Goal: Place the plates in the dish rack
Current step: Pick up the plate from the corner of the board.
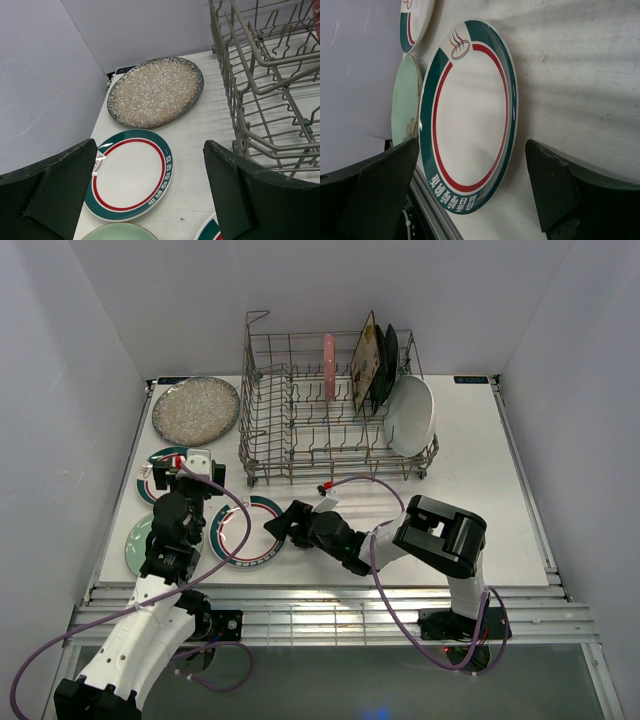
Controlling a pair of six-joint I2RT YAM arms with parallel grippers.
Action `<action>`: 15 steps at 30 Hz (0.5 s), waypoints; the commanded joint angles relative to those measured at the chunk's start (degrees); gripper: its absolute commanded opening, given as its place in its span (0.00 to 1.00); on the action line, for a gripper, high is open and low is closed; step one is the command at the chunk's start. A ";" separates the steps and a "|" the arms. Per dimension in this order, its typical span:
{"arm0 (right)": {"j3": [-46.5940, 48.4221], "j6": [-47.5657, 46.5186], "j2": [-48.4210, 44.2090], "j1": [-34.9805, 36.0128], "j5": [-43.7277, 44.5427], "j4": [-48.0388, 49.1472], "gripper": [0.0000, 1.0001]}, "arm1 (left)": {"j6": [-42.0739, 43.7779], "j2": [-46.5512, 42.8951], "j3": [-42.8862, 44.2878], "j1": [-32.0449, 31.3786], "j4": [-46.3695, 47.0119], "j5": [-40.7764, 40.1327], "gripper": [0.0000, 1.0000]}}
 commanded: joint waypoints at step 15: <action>7.04 0.37 3.78 0.25 -0.29 -6.37 0.43 | -0.18 -1.78 -0.67 0.32 0.73 -0.98 0.98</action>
